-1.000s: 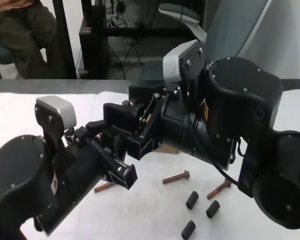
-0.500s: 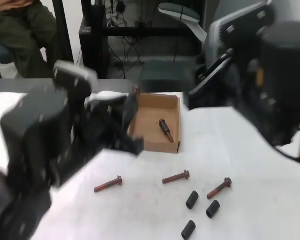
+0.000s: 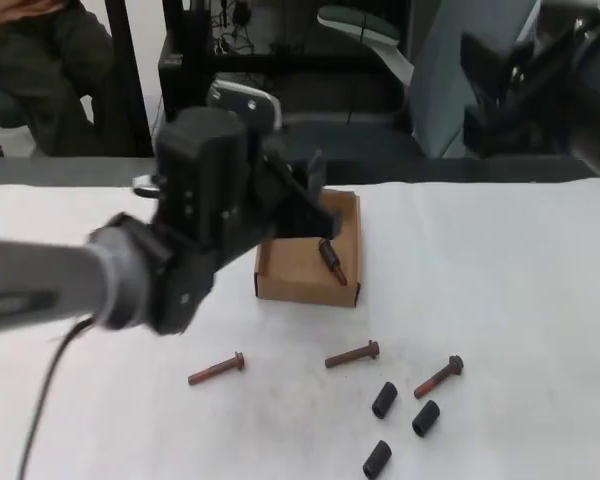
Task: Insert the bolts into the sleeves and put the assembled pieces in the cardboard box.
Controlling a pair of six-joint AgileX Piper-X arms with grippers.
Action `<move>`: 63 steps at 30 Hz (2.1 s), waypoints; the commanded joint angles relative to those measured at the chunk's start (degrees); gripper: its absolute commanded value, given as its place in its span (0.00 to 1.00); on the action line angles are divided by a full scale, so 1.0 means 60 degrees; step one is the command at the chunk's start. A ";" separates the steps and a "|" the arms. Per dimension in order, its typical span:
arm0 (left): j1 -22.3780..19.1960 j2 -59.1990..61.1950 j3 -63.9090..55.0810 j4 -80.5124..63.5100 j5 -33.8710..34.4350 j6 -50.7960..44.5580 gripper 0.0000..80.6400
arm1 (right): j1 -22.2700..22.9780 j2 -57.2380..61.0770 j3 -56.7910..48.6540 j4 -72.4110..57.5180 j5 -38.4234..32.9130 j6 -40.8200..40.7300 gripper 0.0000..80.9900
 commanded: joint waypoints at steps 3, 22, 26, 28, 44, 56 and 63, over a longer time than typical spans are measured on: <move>-0.0001 0.1358 -0.0961 -0.0086 0.0093 -0.0400 0.02 | -0.0035 -0.0272 -0.0097 0.0804 -0.0107 0.0067 0.80; 0.0096 0.1901 -0.1846 0.1649 -0.0191 -0.0111 0.87 | -0.0035 -0.0438 -0.0097 0.2916 -0.2174 0.2403 0.80; 0.0096 0.0912 -0.1846 0.2197 -0.0191 -0.0090 0.87 | -0.0035 -0.0438 -0.0097 0.4297 -0.2084 0.3577 0.79; 0.0166 0.0263 -0.1846 0.2880 -0.0284 0.0110 0.87 | -0.0035 -0.0390 -0.0097 0.4848 -0.2087 0.4495 0.78; 0.0567 -0.4690 -0.0654 0.6963 -0.0522 0.1737 0.87 | 0.1379 0.2740 0.0836 0.4023 -0.2044 0.8624 0.61; 0.0576 -0.7374 0.0435 0.7179 -0.0496 0.1263 0.87 | 0.1301 0.5573 0.1034 0.2349 -0.1560 1.1741 0.73; 0.0576 -0.7529 0.0435 0.7351 -0.0496 0.1265 0.87 | 0.1301 0.5509 0.1000 0.2212 -0.2075 1.2760 0.70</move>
